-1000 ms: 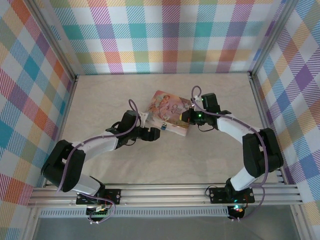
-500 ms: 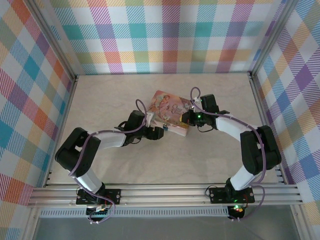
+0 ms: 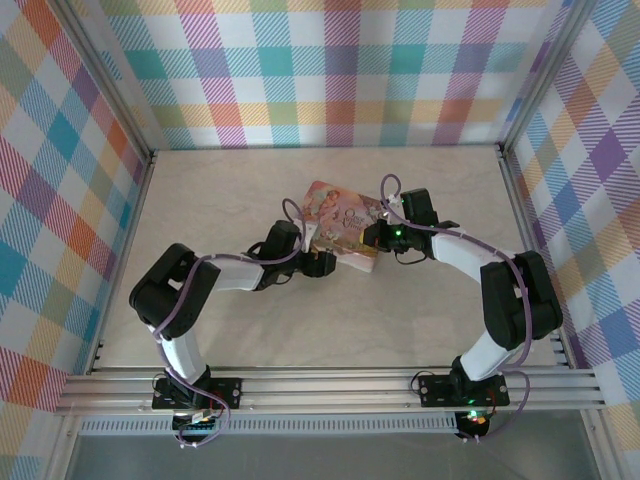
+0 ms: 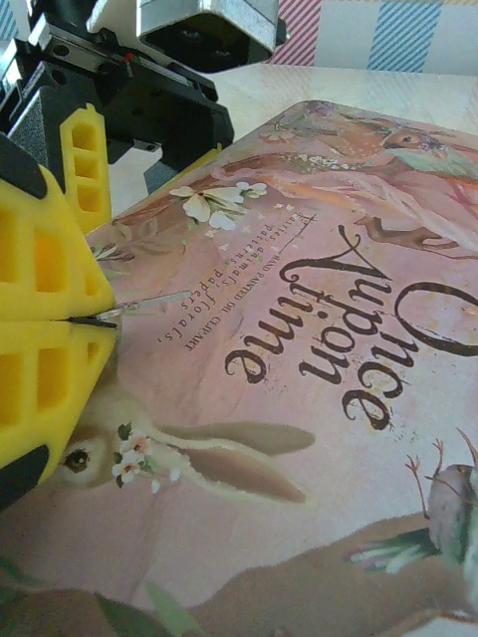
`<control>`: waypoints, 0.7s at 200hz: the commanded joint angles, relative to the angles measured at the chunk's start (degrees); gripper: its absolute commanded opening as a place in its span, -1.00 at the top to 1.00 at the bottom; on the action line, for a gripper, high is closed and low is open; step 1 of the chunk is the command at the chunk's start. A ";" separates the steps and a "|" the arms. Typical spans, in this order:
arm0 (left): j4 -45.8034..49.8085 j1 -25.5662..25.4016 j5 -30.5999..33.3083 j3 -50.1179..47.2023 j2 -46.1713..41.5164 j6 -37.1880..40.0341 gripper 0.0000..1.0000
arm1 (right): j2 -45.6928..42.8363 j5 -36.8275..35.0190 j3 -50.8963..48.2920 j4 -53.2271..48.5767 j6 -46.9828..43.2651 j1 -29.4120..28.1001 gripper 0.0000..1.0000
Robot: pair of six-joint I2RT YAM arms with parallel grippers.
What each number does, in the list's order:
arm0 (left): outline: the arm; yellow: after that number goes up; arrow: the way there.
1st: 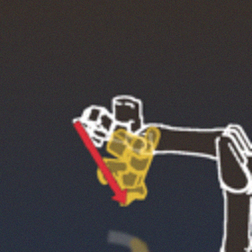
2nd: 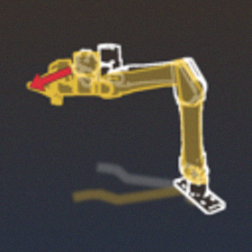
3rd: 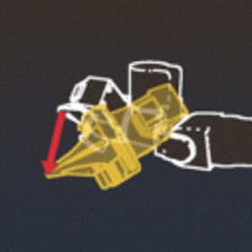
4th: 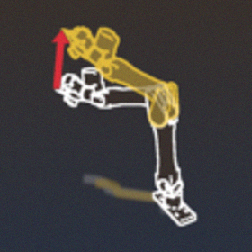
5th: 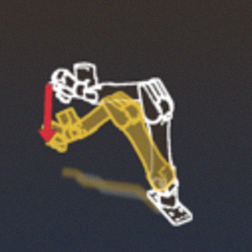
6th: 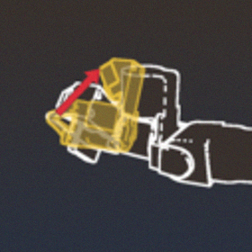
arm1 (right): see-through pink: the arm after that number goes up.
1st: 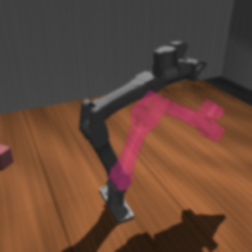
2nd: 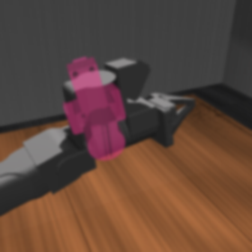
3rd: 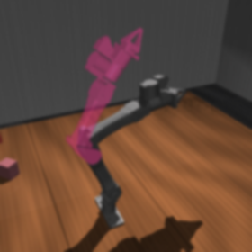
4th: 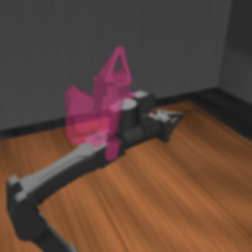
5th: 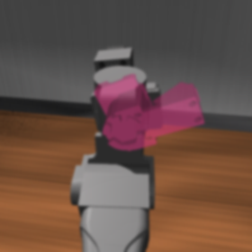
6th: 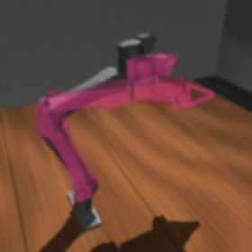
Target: Unlock a padlock with a key
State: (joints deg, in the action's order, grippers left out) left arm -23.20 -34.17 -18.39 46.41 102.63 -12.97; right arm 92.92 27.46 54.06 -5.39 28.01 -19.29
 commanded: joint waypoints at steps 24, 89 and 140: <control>-3.93 -0.91 -0.24 2.73 2.95 -1.71 -0.24 | 0.53 -2.08 -1.86 -4.33 -0.94 0.04 0.96; -4.23 -2.12 0.98 3.36 4.07 -2.54 -0.14 | 0.50 -1.97 -1.77 -4.33 -0.94 0.04 0.95; -4.45 -3.00 2.30 3.50 4.08 -3.46 -0.04 | 0.30 -1.81 -2.00 -4.26 -0.81 0.04 0.95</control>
State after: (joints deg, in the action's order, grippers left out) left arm -24.71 -36.18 -16.86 48.27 106.15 -15.84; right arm 92.90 27.49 54.02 -5.43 28.01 -19.29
